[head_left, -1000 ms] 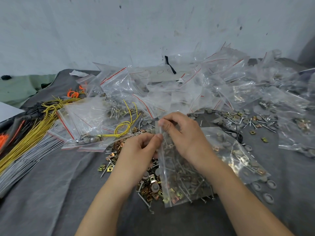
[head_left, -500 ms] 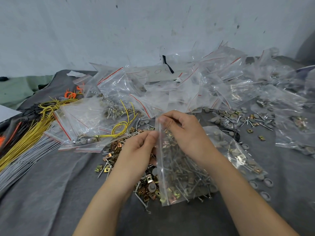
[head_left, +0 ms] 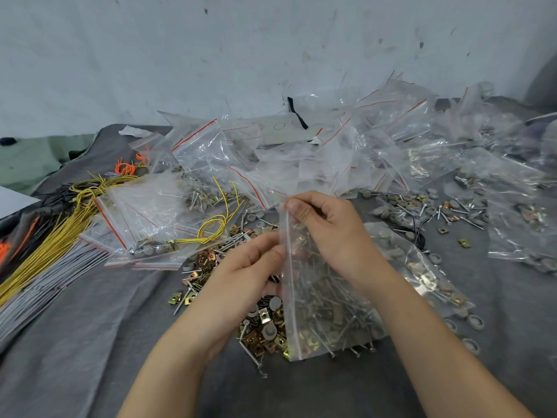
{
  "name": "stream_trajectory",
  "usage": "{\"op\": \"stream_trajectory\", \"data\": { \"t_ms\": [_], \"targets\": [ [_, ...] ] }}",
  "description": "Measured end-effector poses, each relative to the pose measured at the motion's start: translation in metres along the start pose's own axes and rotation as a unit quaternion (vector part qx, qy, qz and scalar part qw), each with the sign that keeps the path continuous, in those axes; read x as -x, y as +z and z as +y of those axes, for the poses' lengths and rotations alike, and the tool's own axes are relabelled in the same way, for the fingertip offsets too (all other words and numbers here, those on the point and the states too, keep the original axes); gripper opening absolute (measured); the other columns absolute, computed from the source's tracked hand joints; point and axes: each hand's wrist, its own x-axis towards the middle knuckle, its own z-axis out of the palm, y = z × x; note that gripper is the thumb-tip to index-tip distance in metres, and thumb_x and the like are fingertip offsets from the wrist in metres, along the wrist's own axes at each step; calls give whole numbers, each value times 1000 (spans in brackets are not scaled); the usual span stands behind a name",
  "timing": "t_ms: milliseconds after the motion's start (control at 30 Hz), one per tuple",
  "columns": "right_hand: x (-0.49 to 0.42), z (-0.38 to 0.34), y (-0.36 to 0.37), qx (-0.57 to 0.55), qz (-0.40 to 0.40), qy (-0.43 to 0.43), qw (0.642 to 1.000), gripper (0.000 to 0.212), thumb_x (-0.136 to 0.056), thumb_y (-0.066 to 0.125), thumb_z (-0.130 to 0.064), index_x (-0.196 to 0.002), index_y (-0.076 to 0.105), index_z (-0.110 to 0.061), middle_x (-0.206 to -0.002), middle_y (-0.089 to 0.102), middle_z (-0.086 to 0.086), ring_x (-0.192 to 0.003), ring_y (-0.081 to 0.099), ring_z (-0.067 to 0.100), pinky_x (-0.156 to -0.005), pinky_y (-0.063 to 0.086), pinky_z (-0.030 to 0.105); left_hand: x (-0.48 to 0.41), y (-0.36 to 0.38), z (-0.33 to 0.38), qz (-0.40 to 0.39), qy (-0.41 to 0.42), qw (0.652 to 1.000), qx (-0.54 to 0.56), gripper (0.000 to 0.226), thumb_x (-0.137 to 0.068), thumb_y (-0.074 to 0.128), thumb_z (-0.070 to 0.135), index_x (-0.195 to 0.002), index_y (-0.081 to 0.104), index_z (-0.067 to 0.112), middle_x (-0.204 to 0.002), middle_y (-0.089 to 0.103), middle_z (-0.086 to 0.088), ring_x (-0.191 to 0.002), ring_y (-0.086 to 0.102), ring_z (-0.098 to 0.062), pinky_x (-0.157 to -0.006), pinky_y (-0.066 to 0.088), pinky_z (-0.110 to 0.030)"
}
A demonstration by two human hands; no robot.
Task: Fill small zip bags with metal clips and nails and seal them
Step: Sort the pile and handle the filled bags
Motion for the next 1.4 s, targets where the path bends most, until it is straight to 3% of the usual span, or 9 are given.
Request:
{"op": "stream_trajectory", "data": {
  "t_ms": [133, 200, 267, 433, 500, 767, 1067, 1300, 1400],
  "targets": [
    [-1, 2, 0, 36, 8, -5, 999, 16, -99, 61, -30, -96, 75, -24, -92, 73, 5, -89, 67, 22, -80, 53, 32, 1, 1, 1, -9, -26, 1000, 4, 36, -103, 38, 4, -124, 66, 14, -118, 71, -12, -112, 66, -32, -94, 53, -48],
    [-1, 2, -1, 33, 7, -8, 999, 15, -99, 62, -30, -95, 75, -23, -91, 72, 7, -88, 66, 27, -76, 56, 38, 1, 3, 2, 1, -22, 1000, 10, 34, -103, 40, 7, -120, 68, 16, -115, 72, -11, -107, 68, -28, -88, 58, -40],
    [-1, 1, 0, 19, 1, -12, 1000, 14, -98, 63, -28, -94, 75, -24, -90, 72, 9, -84, 67, 28, -64, 57, 30, 0, 6, 4, 41, -3, 999, 6, 29, -103, 45, 15, -111, 72, 19, -106, 75, -10, -97, 72, -23, -77, 60, -34],
    [0, 3, 2, 75, -6, -39, 996, 9, -97, 64, -32, -95, 73, -31, -88, 74, -7, -86, 67, 7, -79, 51, 19, -4, 14, 4, 160, 51, 983, -76, 20, -98, 58, 19, -84, 67, 8, -59, 64, 4, -48, 56, -2, -42, 43, -12],
    [0, 3, 2, 84, -8, -40, 996, 10, -97, 63, -33, -96, 73, -30, -89, 74, -8, -87, 67, 5, -81, 51, 20, -5, 15, 3, 184, 54, 976, -102, 23, -96, 61, 22, -75, 65, 12, -53, 55, 5, -42, 50, -2, -37, 38, -12],
    [3, 0, 3, 107, -12, -47, 993, 12, -97, 64, -31, -99, 74, -25, -91, 73, -8, -89, 64, 7, -79, 47, 17, -4, 10, -1, 215, 73, 946, -231, 33, -94, 61, 39, -70, 63, 16, -54, 52, 8, -53, 46, -16, -57, 47, -44],
    [4, 0, 4, 118, -22, -49, 992, 13, -97, 63, -31, -100, 74, -26, -94, 73, -8, -89, 63, 5, -77, 45, 13, -4, 7, -2, 214, 78, 946, -229, 29, -92, 63, 33, -66, 64, 19, -51, 51, 13, -49, 42, -8, -52, 35, -28],
    [3, 0, 4, 119, -19, -57, 991, 9, -97, 63, -31, -96, 72, -29, -89, 72, -13, -86, 62, -4, -74, 41, 6, -8, 10, -3, 238, 76, 947, -200, 24, -93, 64, 33, -71, 66, 21, -51, 54, 16, -49, 46, -7, -52, 38, -27],
    [3, 1, 4, 124, -22, -58, 990, 10, -97, 63, -31, -97, 73, -28, -91, 72, -14, -88, 62, -5, -74, 41, 5, -8, 10, -3, 234, 80, 949, -195, 25, -92, 64, 35, -71, 66, 21, -53, 54, 13, -52, 46, -12, -49, 40, -35]
  ]
}}
